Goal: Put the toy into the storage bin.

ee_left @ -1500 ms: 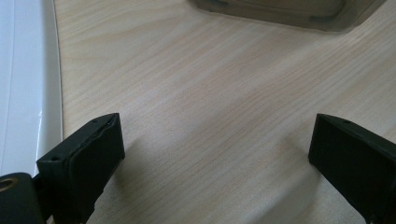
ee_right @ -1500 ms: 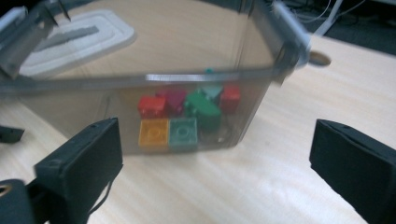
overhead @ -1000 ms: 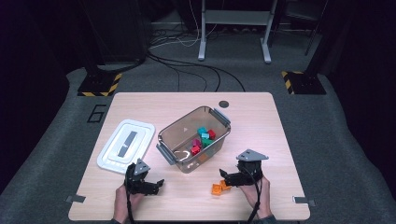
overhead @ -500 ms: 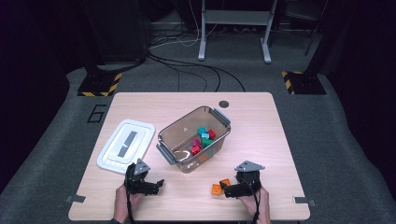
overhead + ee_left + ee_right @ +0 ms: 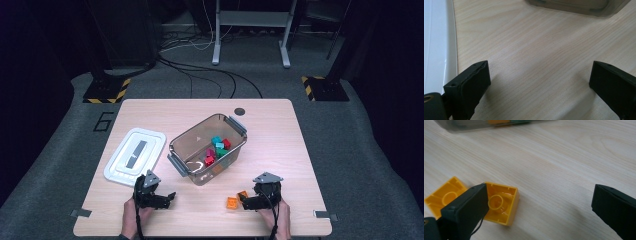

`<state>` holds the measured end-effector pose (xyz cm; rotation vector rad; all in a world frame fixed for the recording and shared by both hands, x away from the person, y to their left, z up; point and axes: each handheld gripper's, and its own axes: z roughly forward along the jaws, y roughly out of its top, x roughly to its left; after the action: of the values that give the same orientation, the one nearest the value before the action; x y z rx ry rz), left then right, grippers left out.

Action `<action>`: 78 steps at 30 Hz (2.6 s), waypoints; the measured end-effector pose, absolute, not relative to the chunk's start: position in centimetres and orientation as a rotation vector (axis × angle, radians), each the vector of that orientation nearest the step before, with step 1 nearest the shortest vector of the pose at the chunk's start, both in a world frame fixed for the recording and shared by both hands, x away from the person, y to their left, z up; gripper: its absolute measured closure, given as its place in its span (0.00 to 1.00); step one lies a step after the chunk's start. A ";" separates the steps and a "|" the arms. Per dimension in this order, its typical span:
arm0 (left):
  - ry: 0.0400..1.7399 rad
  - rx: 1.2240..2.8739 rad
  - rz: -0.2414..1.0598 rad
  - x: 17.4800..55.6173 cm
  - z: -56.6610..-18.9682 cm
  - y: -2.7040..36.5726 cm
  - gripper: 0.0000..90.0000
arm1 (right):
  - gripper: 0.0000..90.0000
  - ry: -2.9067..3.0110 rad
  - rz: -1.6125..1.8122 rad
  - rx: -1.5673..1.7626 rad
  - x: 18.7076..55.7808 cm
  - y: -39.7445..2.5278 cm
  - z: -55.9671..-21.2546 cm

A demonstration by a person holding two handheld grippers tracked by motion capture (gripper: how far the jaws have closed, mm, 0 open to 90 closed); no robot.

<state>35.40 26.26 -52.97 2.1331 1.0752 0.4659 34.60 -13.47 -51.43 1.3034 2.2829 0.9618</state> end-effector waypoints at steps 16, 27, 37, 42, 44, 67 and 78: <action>1.078 2.130 0.467 35.4 -53.0 26.2 0.04 | 0.01 2.195 0.982 1.345 36.4 -14.4 -51.1; 1.076 2.131 0.466 35.4 -53.0 26.2 0.04 | 0.09 2.268 0.990 1.252 34.7 -12.6 -51.2; 1.076 2.131 0.466 35.4 -53.0 26.2 0.04 | 0.33 2.232 0.940 1.322 34.1 -12.7 -52.0; 1.076 2.130 0.467 35.4 -53.0 26.2 0.04 | 0.43 2.214 0.941 1.344 34.0 -13.0 -52.0; 1.076 2.130 0.466 35.4 -53.0 26.2 0.04 | 0.47 2.215 0.939 1.337 33.9 -13.2 -52.0; 1.076 2.130 0.467 35.4 -53.0 26.2 0.04 | 0.64 2.190 0.973 1.332 34.7 -13.7 -52.0; 1.077 2.130 0.466 35.4 -53.0 26.2 0.04 | 0.65 2.153 0.999 1.302 34.9 -13.6 -51.1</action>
<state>35.38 26.23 -52.98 2.1299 1.0769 0.4660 34.87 -13.59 -51.10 1.3019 2.1529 0.9989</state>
